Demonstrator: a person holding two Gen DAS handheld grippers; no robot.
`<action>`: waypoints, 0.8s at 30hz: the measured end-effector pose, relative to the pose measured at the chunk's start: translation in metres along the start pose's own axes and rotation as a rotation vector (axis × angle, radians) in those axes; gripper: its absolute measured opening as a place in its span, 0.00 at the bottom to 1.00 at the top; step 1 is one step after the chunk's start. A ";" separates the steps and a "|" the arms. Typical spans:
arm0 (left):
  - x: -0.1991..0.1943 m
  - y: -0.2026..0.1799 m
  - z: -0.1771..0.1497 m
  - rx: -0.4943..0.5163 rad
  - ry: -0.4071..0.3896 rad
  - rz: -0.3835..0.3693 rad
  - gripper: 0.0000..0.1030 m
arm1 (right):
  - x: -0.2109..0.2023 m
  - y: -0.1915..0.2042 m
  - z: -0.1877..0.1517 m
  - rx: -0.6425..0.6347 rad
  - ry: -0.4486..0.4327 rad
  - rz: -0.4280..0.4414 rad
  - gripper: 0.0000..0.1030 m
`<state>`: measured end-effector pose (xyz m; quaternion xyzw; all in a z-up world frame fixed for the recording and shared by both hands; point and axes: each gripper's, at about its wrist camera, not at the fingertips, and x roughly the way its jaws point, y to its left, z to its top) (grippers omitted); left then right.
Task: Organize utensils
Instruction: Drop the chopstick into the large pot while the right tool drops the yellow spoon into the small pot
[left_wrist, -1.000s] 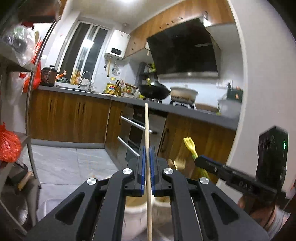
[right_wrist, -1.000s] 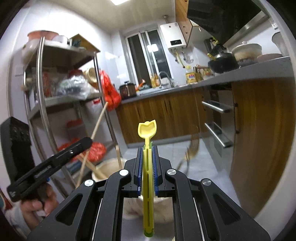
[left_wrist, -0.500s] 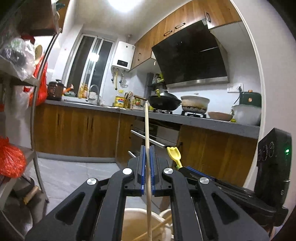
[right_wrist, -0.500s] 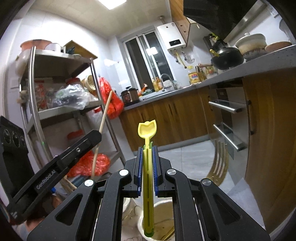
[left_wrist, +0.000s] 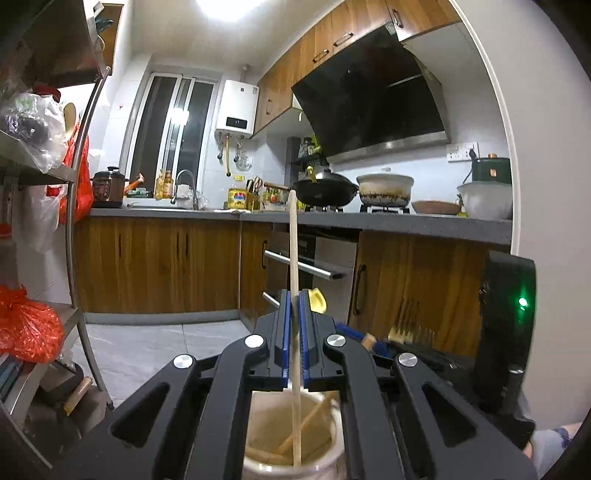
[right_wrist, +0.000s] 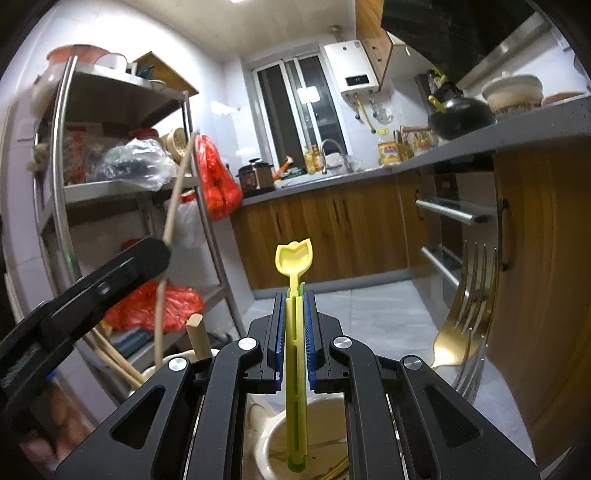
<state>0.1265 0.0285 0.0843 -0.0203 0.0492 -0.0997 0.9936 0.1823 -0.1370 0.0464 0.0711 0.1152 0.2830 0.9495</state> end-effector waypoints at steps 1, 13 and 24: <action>-0.002 0.000 -0.001 0.003 0.005 0.002 0.04 | 0.000 0.001 -0.001 -0.009 -0.004 -0.005 0.10; -0.010 -0.011 -0.015 0.076 0.043 0.015 0.04 | -0.008 0.004 -0.007 -0.079 0.070 -0.060 0.10; -0.002 0.000 -0.018 0.047 0.084 0.019 0.04 | -0.027 -0.001 -0.021 -0.056 0.147 -0.048 0.10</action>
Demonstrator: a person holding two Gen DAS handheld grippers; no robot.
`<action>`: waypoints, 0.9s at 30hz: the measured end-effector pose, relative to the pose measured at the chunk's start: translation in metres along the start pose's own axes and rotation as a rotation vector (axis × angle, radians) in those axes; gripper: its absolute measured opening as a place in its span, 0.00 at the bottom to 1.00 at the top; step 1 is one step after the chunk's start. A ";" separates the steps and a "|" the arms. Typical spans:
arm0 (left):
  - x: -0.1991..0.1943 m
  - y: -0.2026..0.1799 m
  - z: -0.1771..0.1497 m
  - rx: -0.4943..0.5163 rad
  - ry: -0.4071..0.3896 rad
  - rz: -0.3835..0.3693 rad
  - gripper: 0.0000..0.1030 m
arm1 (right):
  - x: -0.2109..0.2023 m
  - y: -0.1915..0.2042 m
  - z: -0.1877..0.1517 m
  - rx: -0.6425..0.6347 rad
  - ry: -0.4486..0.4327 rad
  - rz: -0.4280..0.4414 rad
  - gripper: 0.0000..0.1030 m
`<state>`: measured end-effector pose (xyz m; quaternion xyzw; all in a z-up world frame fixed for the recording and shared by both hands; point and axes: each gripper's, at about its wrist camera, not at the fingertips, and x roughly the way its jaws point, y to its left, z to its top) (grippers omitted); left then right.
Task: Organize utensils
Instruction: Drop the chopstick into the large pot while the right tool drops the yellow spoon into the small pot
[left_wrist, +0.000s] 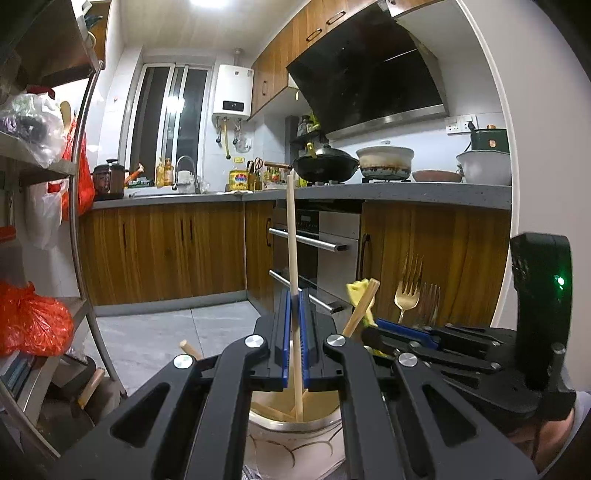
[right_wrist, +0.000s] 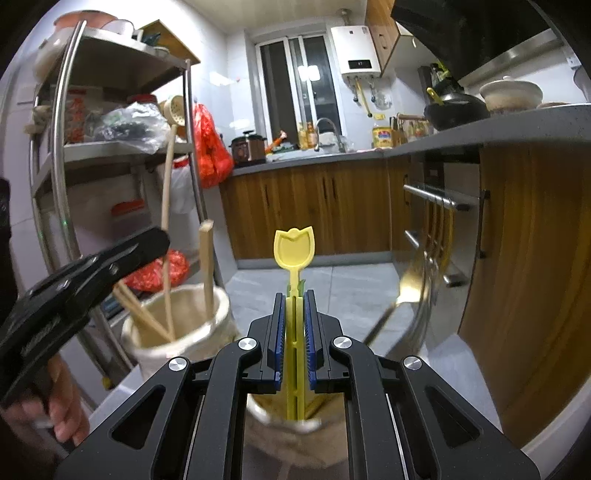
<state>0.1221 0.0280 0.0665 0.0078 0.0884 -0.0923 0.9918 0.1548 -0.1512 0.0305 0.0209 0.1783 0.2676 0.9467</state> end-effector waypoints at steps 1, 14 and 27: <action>0.001 0.000 -0.001 0.001 0.005 0.001 0.04 | 0.000 0.001 -0.001 -0.002 0.014 0.004 0.10; 0.015 0.000 -0.008 -0.006 0.062 -0.002 0.04 | 0.010 0.003 -0.009 -0.004 0.079 0.006 0.10; 0.012 -0.004 -0.009 0.001 0.045 0.007 0.17 | -0.009 0.006 -0.004 -0.021 -0.032 -0.001 0.29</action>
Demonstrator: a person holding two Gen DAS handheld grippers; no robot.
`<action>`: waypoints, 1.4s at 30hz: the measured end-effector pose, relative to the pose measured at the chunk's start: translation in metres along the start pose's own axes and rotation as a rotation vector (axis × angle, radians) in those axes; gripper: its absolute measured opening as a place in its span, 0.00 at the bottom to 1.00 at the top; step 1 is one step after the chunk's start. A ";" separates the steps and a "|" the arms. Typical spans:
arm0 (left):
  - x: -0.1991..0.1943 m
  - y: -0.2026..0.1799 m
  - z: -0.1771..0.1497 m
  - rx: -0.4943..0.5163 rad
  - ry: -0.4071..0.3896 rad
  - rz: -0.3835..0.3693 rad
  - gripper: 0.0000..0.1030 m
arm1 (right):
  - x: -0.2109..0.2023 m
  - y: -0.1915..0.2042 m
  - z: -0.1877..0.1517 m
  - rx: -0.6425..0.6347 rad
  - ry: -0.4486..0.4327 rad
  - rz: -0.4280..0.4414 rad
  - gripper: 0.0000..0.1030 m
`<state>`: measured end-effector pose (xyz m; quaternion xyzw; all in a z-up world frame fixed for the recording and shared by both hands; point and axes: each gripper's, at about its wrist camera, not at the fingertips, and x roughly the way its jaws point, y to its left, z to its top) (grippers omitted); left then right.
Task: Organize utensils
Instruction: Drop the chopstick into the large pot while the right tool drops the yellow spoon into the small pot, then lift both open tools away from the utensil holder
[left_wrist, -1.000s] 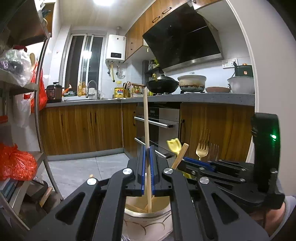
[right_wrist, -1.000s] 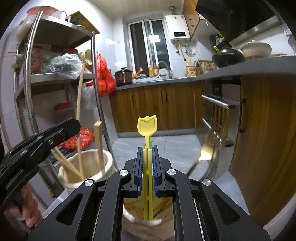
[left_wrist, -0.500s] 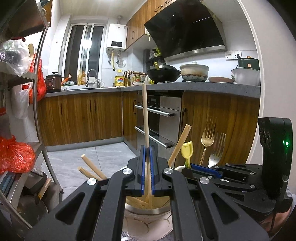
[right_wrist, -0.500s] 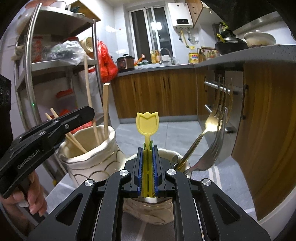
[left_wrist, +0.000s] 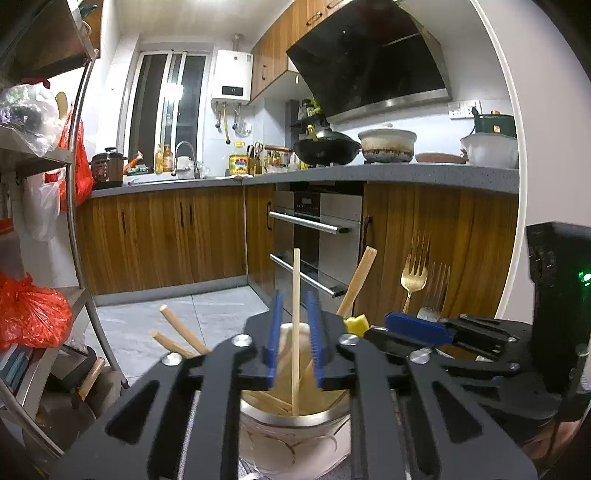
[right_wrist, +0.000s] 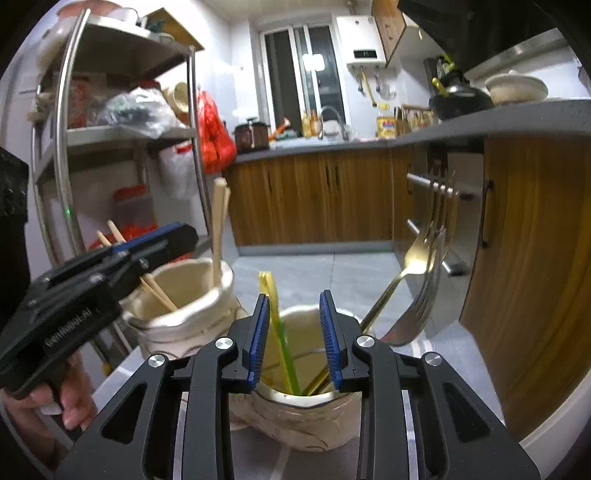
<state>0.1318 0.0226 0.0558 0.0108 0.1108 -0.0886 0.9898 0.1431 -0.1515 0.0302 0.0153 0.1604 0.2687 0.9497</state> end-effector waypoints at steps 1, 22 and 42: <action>-0.002 0.000 0.001 -0.002 -0.012 -0.002 0.17 | -0.006 0.001 0.002 -0.008 -0.031 -0.002 0.29; -0.079 -0.018 -0.001 -0.027 -0.035 0.038 0.61 | -0.086 -0.024 -0.009 0.049 -0.112 -0.087 0.72; -0.116 -0.034 -0.053 -0.016 0.076 0.093 0.95 | -0.095 -0.023 -0.076 0.071 0.171 -0.231 0.95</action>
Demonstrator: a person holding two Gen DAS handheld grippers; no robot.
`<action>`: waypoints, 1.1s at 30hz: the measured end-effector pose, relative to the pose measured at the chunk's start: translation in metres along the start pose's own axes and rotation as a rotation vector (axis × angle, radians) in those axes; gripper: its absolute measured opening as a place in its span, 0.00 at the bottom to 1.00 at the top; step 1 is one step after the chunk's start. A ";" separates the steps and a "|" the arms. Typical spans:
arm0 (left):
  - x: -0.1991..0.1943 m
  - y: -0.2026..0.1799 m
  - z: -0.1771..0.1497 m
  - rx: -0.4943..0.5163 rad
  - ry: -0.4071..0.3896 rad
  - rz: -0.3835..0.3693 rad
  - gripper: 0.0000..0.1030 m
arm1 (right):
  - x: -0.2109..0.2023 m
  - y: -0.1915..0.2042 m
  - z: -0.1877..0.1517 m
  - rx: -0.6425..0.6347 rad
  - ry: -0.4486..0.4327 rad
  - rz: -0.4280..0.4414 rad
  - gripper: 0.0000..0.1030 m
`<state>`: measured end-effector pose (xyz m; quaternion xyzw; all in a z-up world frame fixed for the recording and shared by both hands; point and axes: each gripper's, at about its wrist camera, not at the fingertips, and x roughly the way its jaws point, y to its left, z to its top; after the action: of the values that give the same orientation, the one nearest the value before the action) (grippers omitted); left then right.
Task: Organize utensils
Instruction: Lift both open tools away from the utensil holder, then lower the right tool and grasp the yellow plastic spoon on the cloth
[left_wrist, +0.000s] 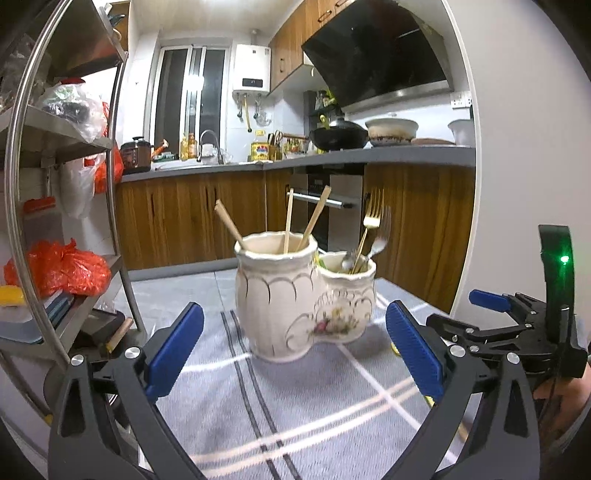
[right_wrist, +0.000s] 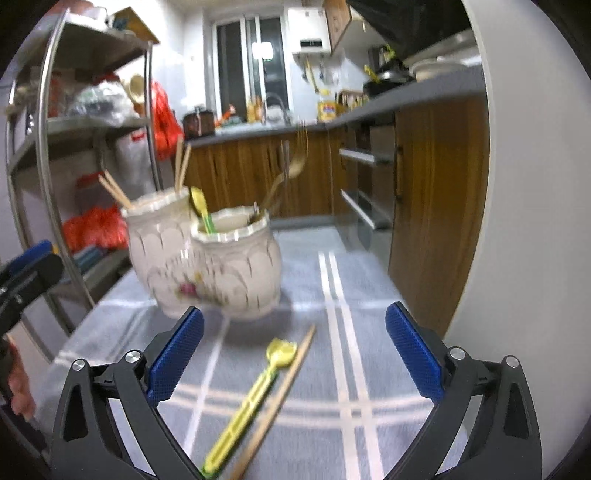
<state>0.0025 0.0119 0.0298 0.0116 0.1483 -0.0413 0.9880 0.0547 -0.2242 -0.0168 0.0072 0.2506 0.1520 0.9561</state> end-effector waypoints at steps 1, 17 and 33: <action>0.001 0.002 -0.002 -0.006 0.016 0.001 0.95 | 0.002 0.000 -0.003 0.003 0.022 -0.014 0.95; 0.004 0.023 -0.014 -0.065 0.075 -0.063 0.95 | 0.005 0.033 -0.018 -0.073 0.140 -0.186 0.95; 0.006 0.047 -0.014 -0.148 0.095 -0.098 0.94 | 0.010 0.051 -0.010 -0.054 0.227 -0.144 0.86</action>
<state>0.0080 0.0584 0.0151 -0.0666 0.1979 -0.0782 0.9748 0.0436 -0.1727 -0.0264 -0.0536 0.3529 0.0895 0.9298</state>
